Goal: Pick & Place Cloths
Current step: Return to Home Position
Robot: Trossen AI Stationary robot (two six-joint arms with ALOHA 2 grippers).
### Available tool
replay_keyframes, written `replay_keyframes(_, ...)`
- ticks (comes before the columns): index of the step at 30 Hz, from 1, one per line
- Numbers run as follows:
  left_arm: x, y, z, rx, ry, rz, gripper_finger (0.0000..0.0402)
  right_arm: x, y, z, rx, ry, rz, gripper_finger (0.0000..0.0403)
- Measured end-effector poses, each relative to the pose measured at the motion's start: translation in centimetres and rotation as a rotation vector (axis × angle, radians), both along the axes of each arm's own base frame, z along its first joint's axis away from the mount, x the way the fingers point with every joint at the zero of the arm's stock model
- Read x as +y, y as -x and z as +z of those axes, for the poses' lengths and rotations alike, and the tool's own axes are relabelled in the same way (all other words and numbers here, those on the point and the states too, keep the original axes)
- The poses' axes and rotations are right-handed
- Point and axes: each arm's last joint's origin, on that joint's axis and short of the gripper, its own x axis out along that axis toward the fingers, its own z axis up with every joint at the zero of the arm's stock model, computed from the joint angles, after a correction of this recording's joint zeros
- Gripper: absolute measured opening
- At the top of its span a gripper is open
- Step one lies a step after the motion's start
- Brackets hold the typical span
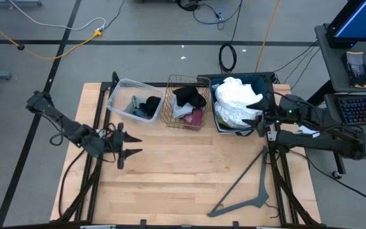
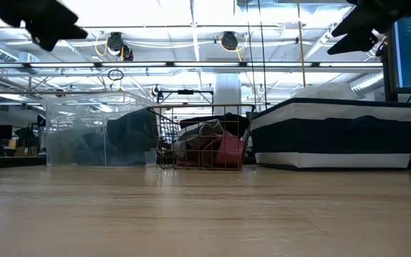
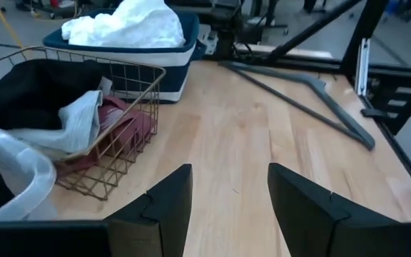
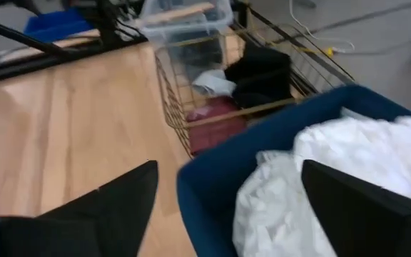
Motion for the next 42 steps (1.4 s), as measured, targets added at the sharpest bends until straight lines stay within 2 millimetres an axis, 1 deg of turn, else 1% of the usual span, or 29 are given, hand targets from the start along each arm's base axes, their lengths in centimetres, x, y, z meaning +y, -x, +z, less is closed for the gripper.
replay_keyframes(5,1.2,1.7,-2.0,-0.065,0.041,-0.015,0.0184,0.3,-0.7,-0.4,-0.039,0.022,0.053,0.0259)
replay_keyframes(10,1.8,2.8,-3.7,-0.117,0.055,-0.059,0.0184,0.8,-0.8,-0.2,-0.055,0.044,0.114,0.0181)
replay_keyframes(15,2.2,3.2,-5.1,-0.180,0.057,-0.061,0.0184,1.6,-0.4,-0.2,-0.060,0.044,0.204,0.0092)
replay_keyframes(18,2.4,3.1,-5.9,-0.195,0.057,-0.063,0.0184,2.1,0.1,0.1,-0.099,0.047,0.271,0.0034)
replay_keyframes(20,2.5,3.0,-6.2,-0.202,0.065,-0.071,0.0184,2.4,0.6,0.3,-0.131,0.063,0.318,0.0009)
replay_keyframes(25,3.0,2.8,-6.3,-0.204,0.048,-0.052,0.0184,2.8,3.0,0.7,-0.211,0.099,0.338,0.0013)
replay_keyframes(28,3.2,2.7,-6.2,-0.208,0.024,-0.061,0.0184,3.0,4.7,0.5,-0.248,0.110,0.337,0.0003)
replay_keyframes(32,3.4,2.6,-6.1,-0.220,0.022,-0.043,0.0184,3.2,6.7,0.1,-0.308,0.074,0.321,0.0002)
replay_keyframes(35,3.4,2.6,-6.0,-0.226,0.024,-0.041,0.0184,3.3,7.2,-1.0,-0.326,0.051,0.315,0.0001)
replay_keyframes(39,3.4,2.6,-6.0,-0.228,0.033,-0.039,0.0184,3.2,6.7,-3.0,-0.323,0.028,0.309,0.0001)
replay_keyframes(40,3.4,2.5,-6.0,-0.231,0.037,-0.039,0.0184,3.2,6.6,-3.3,-0.322,0.018,0.305,0.0001)
replay_keyframes(42,3.4,2.5,-5.9,-0.241,0.044,-0.038,0.0184,3.2,6.5,-3.2,-0.340,0.019,0.305,0.0001)
